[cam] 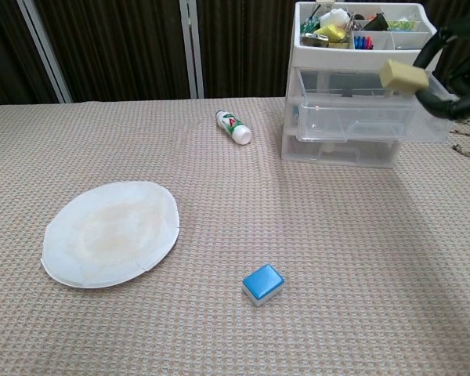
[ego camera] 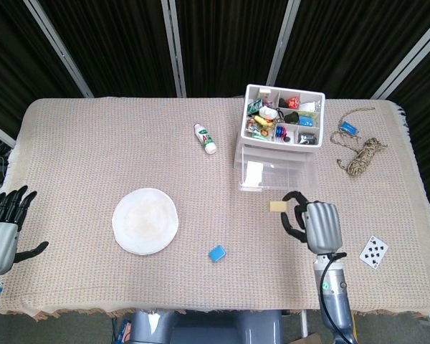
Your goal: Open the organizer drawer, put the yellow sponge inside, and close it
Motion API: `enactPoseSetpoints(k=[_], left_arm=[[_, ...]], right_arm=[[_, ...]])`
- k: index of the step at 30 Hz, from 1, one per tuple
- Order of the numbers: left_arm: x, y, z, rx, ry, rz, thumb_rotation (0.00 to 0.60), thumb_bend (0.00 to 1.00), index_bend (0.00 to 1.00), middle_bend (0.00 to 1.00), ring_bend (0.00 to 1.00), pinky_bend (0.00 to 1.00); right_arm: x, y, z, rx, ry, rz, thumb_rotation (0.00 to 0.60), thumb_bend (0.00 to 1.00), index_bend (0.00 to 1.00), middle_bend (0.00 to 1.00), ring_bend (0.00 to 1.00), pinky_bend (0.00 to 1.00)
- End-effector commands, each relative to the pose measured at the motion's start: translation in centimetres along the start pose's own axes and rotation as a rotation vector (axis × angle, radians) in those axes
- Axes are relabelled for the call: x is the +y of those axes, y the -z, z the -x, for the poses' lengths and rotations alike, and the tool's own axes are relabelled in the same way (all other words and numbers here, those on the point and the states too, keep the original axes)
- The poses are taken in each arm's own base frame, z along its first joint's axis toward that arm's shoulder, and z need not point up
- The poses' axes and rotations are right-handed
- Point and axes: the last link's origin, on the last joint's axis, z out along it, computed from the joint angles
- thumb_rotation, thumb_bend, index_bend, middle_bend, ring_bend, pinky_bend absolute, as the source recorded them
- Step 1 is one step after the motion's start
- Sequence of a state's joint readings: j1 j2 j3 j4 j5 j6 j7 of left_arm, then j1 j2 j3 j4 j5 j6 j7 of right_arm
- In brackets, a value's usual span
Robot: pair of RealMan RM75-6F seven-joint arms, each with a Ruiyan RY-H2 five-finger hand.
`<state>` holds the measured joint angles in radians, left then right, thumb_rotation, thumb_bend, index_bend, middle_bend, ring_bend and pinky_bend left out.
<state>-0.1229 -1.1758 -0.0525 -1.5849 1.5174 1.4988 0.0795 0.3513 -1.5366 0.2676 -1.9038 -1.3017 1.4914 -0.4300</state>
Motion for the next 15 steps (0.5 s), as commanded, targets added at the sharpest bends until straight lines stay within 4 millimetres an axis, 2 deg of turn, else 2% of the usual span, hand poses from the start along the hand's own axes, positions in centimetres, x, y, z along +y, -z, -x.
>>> enactPoseSetpoints(k=[1, 8, 15], left_arm=[[0.0, 0.0, 0.0, -0.001, 0.001, 0.000, 0.600, 0.11, 0.06, 0.00, 0.00, 0.00], [0.0, 0.0, 0.0, -0.001, 0.003, 0.000, 0.600, 0.11, 0.06, 0.00, 0.00, 0.00], [-0.1, 0.0, 0.0, -0.005, 0.004, 0.000, 0.600, 0.11, 0.06, 0.00, 0.00, 0.00]], right_arm=[[-0.2, -2.5, -1.2, 0.030, 0.048, 0.017, 0.600, 0.35, 0.60, 0.93, 0.91, 0.72], [0.6, -7.0, -1.5, 0.045, 0.140, 0.090, 0.600, 0.35, 0.60, 0.92, 0.91, 0.72], [1.7, -9.3, -1.3, 0.056, 0.184, 0.163, 0.600, 0.35, 0.56, 0.92, 0.91, 0.72]])
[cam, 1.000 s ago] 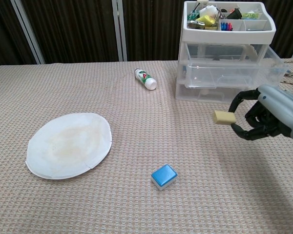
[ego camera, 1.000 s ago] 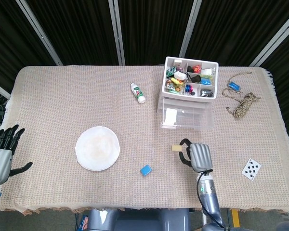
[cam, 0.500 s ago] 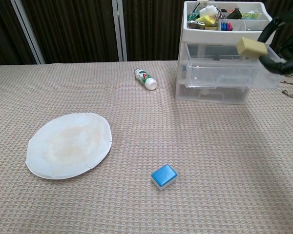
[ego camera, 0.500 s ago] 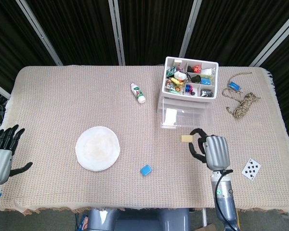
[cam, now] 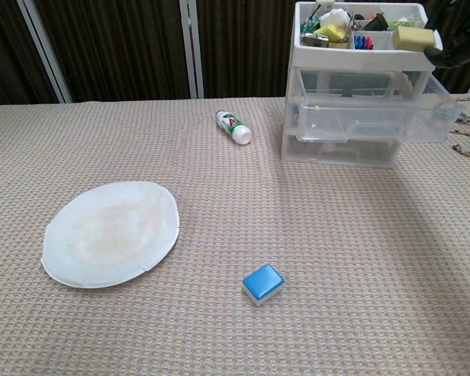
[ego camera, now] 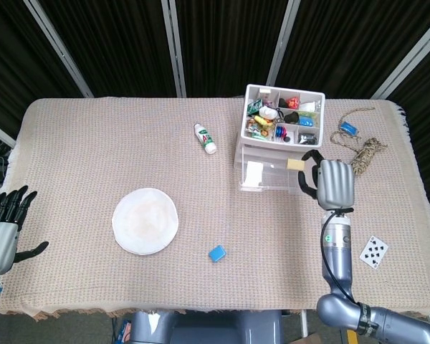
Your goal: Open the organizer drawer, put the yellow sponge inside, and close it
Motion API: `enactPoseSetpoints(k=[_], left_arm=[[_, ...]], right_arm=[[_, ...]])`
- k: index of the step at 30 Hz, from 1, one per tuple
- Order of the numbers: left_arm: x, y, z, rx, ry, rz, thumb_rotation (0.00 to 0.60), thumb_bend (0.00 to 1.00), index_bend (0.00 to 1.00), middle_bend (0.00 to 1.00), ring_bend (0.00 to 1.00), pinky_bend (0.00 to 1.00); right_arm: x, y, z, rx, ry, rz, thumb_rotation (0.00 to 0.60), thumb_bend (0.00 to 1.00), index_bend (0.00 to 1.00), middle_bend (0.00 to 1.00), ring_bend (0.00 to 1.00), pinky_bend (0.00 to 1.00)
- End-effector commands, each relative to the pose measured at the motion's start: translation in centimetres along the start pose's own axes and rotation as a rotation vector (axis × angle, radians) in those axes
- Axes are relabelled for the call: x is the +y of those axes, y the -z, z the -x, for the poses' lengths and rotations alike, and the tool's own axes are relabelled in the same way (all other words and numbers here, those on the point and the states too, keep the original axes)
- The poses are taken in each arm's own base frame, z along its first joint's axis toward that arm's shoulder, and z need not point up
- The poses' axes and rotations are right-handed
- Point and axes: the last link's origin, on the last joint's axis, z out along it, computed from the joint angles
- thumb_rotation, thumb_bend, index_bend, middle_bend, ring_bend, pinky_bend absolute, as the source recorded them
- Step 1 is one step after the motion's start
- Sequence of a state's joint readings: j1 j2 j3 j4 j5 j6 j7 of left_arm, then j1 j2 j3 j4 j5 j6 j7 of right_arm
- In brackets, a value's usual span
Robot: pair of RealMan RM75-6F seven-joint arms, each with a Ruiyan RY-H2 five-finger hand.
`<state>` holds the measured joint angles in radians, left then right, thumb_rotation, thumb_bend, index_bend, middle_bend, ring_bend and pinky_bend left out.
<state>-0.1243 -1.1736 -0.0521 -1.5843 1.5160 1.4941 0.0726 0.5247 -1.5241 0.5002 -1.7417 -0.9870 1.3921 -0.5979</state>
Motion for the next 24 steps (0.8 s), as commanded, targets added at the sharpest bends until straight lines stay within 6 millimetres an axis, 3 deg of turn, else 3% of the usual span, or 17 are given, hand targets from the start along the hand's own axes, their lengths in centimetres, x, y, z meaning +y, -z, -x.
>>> enactPoseSetpoints(k=[1, 7, 15, 18, 24], left_arm=[[0.0, 0.0, 0.0, -0.001, 0.000, 0.000, 0.600, 0.11, 0.06, 0.00, 0.00, 0.00], [0.0, 0.0, 0.0, -0.004, 0.000, 0.000, 0.600, 0.12, 0.06, 0.00, 0.00, 0.00], [0.0, 0.0, 0.0, 0.000, 0.000, -0.001, 0.600, 0.11, 0.06, 0.00, 0.00, 0.00], [0.0, 0.0, 0.0, 0.001, 0.000, 0.000, 0.600, 0.11, 0.06, 0.00, 0.00, 0.00], [0.0, 0.0, 0.0, 0.004, -0.001, 0.001, 0.600, 0.11, 0.06, 0.00, 0.00, 0.00]], right_arm=[[0.2, -1.0, 0.3, -0.004, 0.012, 0.031, 0.600, 0.34, 0.53, 0.93, 0.91, 0.72], [0.4, -1.0, 0.9, -0.033, 0.044, 0.039, 0.600, 0.25, 0.37, 0.92, 0.91, 0.72], [0.1, -0.5, 1.1, -0.039, 0.050, 0.024, 0.600, 0.22, 0.31, 0.90, 0.88, 0.71], [-0.1, 0.0, 0.9, -0.029, 0.036, 0.004, 0.600, 0.22, 0.31, 0.82, 0.81, 0.67], [-0.5, 2.7, 0.5, 0.006, 0.029, -0.143, 0.600, 0.21, 0.33, 0.55, 0.52, 0.55]])
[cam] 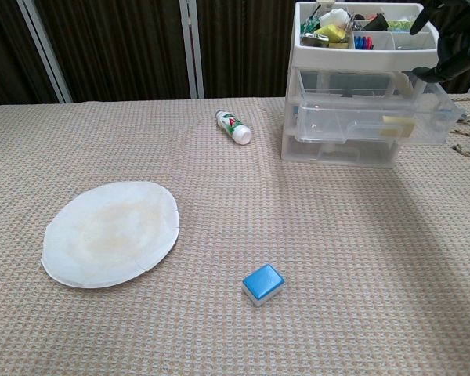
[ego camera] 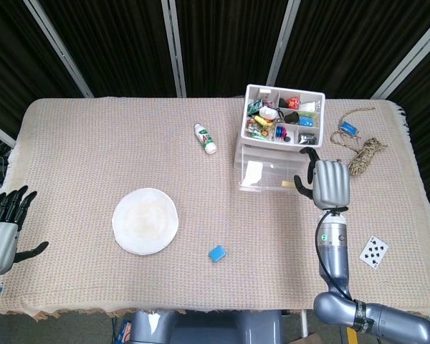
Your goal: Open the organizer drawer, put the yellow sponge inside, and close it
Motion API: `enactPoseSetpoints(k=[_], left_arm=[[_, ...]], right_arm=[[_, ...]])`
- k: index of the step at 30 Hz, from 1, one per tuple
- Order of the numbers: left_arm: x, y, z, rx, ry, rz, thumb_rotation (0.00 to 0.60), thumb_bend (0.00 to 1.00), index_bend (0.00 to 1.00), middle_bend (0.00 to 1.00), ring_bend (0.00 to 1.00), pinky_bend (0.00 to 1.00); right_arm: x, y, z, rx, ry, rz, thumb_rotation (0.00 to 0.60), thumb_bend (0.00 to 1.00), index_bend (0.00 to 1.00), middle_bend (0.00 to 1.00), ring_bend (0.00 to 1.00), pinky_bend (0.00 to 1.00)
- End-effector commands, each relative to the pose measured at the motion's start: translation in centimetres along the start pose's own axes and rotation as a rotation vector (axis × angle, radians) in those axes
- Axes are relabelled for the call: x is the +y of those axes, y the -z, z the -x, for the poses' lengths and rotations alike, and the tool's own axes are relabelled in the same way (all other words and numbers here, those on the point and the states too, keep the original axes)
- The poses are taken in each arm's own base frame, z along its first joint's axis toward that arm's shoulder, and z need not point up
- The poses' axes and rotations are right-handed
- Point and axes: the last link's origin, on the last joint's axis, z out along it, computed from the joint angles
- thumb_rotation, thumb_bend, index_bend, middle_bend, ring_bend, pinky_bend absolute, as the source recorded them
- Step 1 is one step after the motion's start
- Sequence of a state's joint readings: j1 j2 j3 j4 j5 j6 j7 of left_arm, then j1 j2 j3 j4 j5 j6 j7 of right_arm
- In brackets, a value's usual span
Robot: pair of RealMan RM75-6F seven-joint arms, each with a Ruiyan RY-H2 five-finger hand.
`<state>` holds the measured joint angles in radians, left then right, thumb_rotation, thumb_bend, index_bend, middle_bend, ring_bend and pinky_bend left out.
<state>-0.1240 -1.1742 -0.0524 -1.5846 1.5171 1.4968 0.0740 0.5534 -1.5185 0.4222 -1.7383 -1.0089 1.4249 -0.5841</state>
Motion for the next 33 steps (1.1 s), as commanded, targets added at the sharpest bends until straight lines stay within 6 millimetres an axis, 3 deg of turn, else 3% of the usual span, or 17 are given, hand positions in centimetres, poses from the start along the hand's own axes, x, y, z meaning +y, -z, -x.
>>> enactPoseSetpoints(k=[1, 4, 8, 14, 22, 33], left_arm=[[0.0, 0.0, 0.0, 0.001, 0.000, 0.001, 0.600, 0.11, 0.06, 0.00, 0.00, 0.00], [0.0, 0.0, 0.0, 0.003, -0.002, 0.001, 0.600, 0.12, 0.06, 0.00, 0.00, 0.00], [0.0, 0.0, 0.0, 0.005, -0.002, -0.001, 0.600, 0.11, 0.06, 0.00, 0.00, 0.00], [0.0, 0.0, 0.0, 0.007, -0.004, -0.003, 0.600, 0.11, 0.06, 0.00, 0.00, 0.00], [0.1, 0.0, 0.1, 0.009, -0.005, -0.001, 0.600, 0.11, 0.06, 0.00, 0.00, 0.00], [0.1, 0.0, 0.0, 0.012, -0.001, 0.001, 0.600, 0.12, 0.06, 0.00, 0.00, 0.00]], right_arm=[[-0.2, 2.6, -0.3, 0.040, 0.016, -0.147, 0.600, 0.21, 0.33, 0.50, 0.45, 0.53], [-0.1, 4.3, -0.1, 0.077, 0.075, -0.276, 0.600, 0.21, 0.33, 0.35, 0.27, 0.49], [1.1, 6.7, 0.8, 0.102, 0.236, -0.452, 0.600, 0.21, 0.31, 0.19, 0.09, 0.20], [3.7, 9.1, 2.5, 0.051, 0.413, -0.564, 0.600, 0.21, 0.14, 0.03, 0.00, 0.02], [6.3, 11.5, 5.8, 0.020, 0.693, -0.635, 0.600, 0.21, 0.01, 0.00, 0.00, 0.00], [6.4, 12.1, 9.2, 0.041, 0.844, -0.623, 0.600, 0.20, 0.00, 0.00, 0.00, 0.00]])
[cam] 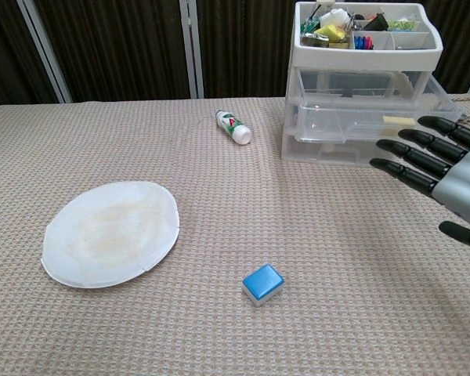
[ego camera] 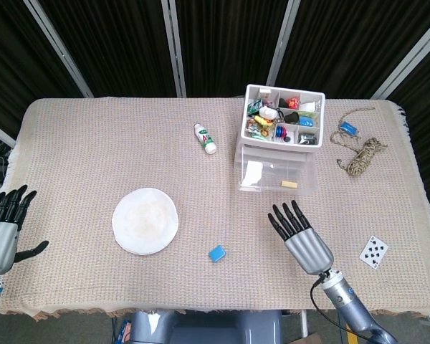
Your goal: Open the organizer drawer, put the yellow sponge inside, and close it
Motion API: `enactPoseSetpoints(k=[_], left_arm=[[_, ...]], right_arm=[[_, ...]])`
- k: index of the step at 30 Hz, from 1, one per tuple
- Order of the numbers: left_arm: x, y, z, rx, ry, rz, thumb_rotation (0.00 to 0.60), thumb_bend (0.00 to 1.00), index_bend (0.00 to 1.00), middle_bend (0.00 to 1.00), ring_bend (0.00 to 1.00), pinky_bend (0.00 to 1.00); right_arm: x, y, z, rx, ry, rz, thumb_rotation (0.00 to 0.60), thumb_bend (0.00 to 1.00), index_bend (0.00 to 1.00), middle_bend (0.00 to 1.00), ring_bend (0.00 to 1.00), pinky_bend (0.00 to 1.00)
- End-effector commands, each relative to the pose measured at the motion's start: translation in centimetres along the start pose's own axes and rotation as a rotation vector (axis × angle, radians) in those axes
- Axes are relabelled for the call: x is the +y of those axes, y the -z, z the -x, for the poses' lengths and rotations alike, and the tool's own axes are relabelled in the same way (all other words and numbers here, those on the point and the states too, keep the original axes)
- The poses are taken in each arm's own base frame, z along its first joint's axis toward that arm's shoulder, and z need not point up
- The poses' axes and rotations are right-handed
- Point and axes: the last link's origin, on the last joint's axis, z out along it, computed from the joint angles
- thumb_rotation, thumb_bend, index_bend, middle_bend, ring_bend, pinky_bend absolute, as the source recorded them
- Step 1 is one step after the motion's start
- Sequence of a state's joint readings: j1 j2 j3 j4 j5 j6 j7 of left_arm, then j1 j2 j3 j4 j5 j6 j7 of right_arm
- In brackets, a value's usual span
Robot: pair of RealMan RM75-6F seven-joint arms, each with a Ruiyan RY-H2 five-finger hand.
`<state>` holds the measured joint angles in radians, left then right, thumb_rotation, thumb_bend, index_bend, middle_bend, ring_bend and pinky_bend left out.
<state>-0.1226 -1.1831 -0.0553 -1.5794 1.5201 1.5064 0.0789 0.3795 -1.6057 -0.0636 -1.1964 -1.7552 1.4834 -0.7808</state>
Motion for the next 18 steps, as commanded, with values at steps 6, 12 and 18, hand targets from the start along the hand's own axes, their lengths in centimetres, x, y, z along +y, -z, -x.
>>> enactPoseSetpoints(k=[6, 12, 18], left_arm=[[0.0, 0.0, 0.0, 0.000, 0.003, 0.001, 0.600, 0.11, 0.06, 0.00, 0.00, 0.00], [0.0, 0.0, 0.0, -0.002, 0.004, -0.001, 0.600, 0.11, 0.06, 0.00, 0.00, 0.00], [0.0, 0.0, 0.0, -0.003, 0.006, -0.003, 0.600, 0.11, 0.06, 0.00, 0.00, 0.00]], right_arm=[[-1.2, -1.3, 0.9, -0.024, 0.043, 0.027, 0.600, 0.20, 0.00, 0.00, 0.00, 0.00], [-1.1, -2.6, 1.4, -0.045, 0.064, 0.064, 0.600, 0.20, 0.00, 0.00, 0.00, 0.00], [-0.9, -4.0, 1.5, -0.052, 0.086, 0.095, 0.600, 0.20, 0.00, 0.00, 0.00, 0.00]])
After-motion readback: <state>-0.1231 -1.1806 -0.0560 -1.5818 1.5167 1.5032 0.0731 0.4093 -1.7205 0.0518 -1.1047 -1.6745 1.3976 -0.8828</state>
